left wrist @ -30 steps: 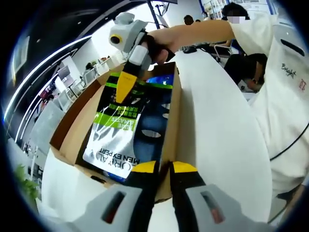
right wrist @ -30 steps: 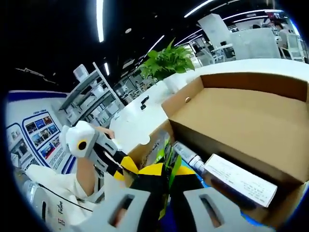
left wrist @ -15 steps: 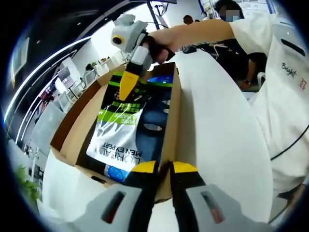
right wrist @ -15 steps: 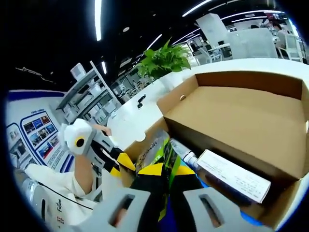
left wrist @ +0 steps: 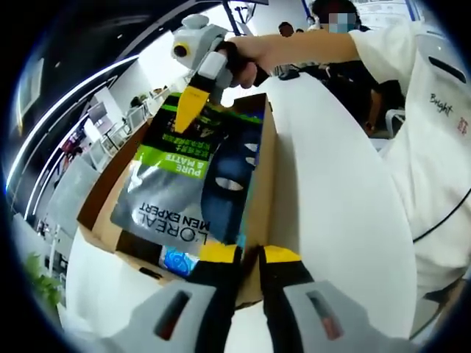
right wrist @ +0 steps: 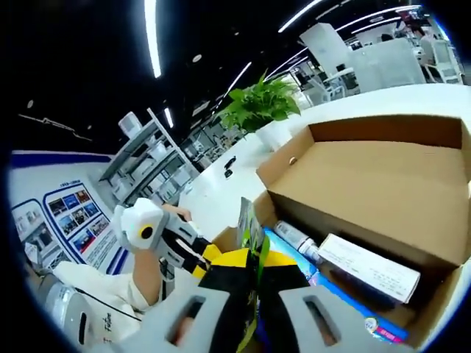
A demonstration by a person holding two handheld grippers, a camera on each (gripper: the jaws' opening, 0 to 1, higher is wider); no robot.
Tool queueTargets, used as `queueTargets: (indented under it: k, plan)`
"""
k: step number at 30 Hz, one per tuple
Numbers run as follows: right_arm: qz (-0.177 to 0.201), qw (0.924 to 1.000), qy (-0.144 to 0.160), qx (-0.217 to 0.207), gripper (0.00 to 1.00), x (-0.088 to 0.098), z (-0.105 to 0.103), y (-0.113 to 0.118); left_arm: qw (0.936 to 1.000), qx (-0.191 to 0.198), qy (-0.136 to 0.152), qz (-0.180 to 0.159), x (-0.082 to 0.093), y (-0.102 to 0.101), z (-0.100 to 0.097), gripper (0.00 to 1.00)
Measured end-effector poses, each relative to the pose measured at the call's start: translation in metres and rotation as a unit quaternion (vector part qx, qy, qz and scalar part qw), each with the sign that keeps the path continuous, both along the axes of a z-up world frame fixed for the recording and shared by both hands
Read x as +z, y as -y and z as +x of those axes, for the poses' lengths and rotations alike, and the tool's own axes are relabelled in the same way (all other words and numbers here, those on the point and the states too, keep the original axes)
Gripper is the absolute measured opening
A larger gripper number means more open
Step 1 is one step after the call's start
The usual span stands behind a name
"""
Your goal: Operate the shoe box by opening the lid, removing the specified soft item, and placing it in the target area until the item is outside and the box remains undamaged.
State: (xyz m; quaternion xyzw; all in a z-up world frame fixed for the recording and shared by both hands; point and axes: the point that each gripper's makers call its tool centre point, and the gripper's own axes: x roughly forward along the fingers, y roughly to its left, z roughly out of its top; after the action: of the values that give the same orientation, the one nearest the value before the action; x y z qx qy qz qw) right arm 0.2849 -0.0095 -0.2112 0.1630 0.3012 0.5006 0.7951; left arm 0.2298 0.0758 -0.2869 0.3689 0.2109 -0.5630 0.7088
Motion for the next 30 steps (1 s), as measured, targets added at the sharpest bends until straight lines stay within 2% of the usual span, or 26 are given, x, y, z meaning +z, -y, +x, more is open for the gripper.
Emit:
queueTargets:
  k: [2,7,15,24,30]
  plan:
    - [0.022,0.9995,0.001,-0.023,0.0,0.012,0.008,0.01,1.0,0.001,0.0,0.004,-0.001,0.0,0.001,0.11]
    - [0.023,0.9987,0.005,-0.046,0.0,0.02,0.021,0.036,1.0,0.003,-0.001,0.004,-0.001,0.0,0.001,0.11]
    - [0.038,0.9982,-0.005,-0.046,0.0,0.016,0.017,0.039,1.0,0.004,-0.004,0.004,0.0,0.0,0.001,0.11]
    - [0.052,0.9976,-0.001,-0.047,0.0,0.023,0.015,0.046,1.0,0.005,-0.005,0.006,0.0,0.001,0.0,0.11]
    - [0.073,0.9954,0.007,-0.061,0.0,0.032,0.015,0.055,0.9997,0.017,-0.015,0.001,0.0,0.0,0.001,0.11]
